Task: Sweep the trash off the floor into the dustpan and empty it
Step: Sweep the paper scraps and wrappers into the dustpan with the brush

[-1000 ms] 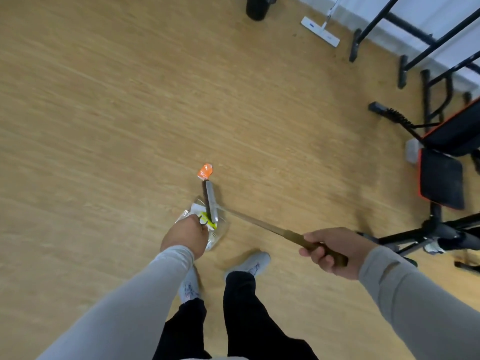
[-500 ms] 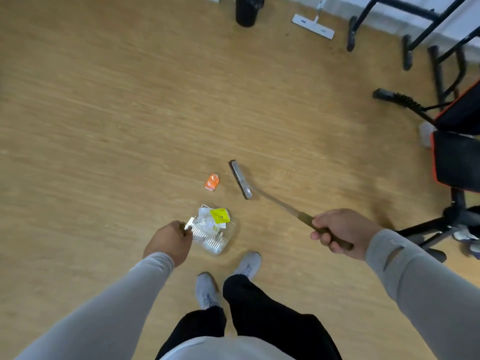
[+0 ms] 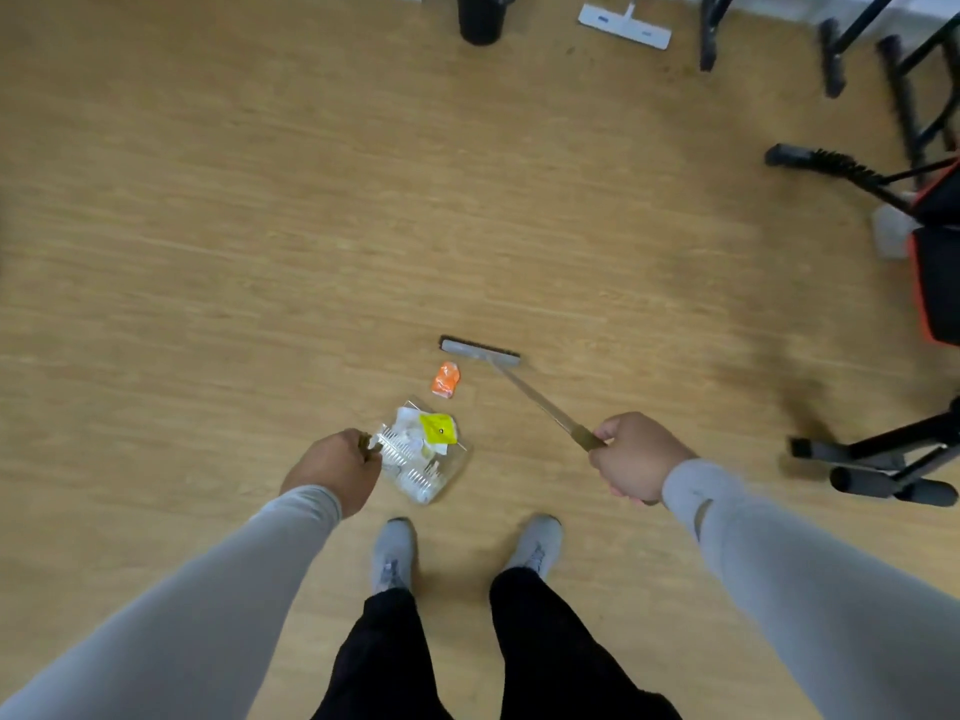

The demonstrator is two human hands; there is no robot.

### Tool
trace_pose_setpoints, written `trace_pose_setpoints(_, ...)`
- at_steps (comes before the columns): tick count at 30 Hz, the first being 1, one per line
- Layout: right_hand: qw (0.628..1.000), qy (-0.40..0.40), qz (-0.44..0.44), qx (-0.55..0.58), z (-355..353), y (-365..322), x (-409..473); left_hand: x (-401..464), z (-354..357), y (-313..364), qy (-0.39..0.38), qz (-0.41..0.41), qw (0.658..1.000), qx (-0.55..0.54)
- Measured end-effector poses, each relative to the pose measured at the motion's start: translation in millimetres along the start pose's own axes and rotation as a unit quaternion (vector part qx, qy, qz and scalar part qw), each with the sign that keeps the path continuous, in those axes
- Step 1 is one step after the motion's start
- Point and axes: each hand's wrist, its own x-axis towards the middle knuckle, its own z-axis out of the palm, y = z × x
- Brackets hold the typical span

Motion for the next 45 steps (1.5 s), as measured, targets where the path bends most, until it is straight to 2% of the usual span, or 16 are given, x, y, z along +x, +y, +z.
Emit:
trace_pose_setpoints(6,0.999,0.015,0.025,-0.041,63.3,-57.1,49.3,50.2,-24.7,-42.6,0.002,0.011,1.000,-0.005)
trace_pose_setpoints(11,0.993,-0.046,0.038,-0.106,96.3,-75.5,27.8,62.4,-27.6,-47.2,-0.004,0.042,0.999,-0.017)
trace_pose_setpoints(13,0.991,-0.088,0.050,-0.086,85.9,-73.9,8.8,61.0,-27.3,-44.9,-0.006,0.052,0.999,-0.014)
trace_pose_setpoints(15,0.993,-0.100,0.057,-0.014,62.8,-70.8,-11.1,58.8,-26.8,-46.9,-0.006,0.061,0.998,-0.010)
trace_pose_setpoints(17,0.993,-0.087,0.056,0.049,42.7,-65.5,-35.1,55.5,-26.5,-50.9,-0.009,0.064,0.998,-0.009)
trace_pose_setpoints(21,0.995,-0.057,0.045,0.069,39.3,-63.6,-67.1,47.9,-24.7,-52.6,-0.014,0.068,0.997,-0.014)
trace_pose_setpoints(28,0.996,-0.029,0.051,0.067,72.0,-75.7,-42.2,29.3,-11.8,-56.0,-0.026,0.061,0.998,-0.023)
trace_pose_setpoints(31,0.992,-0.020,0.059,0.109,80.2,-71.7,-42.3,19.6,-15.9,-67.6,-0.020,0.061,0.998,-0.025)
trace_pose_setpoints(37,0.978,0.007,0.076,0.193,69.2,-57.7,-74.2,-0.9,-47.1,-78.7,0.006,0.083,0.995,-0.046)
trace_pose_setpoints(45,0.971,0.062,0.087,0.212,36.1,-73.6,-112.1,-26.9,-119.1,-35.9,0.062,0.128,0.988,-0.067)
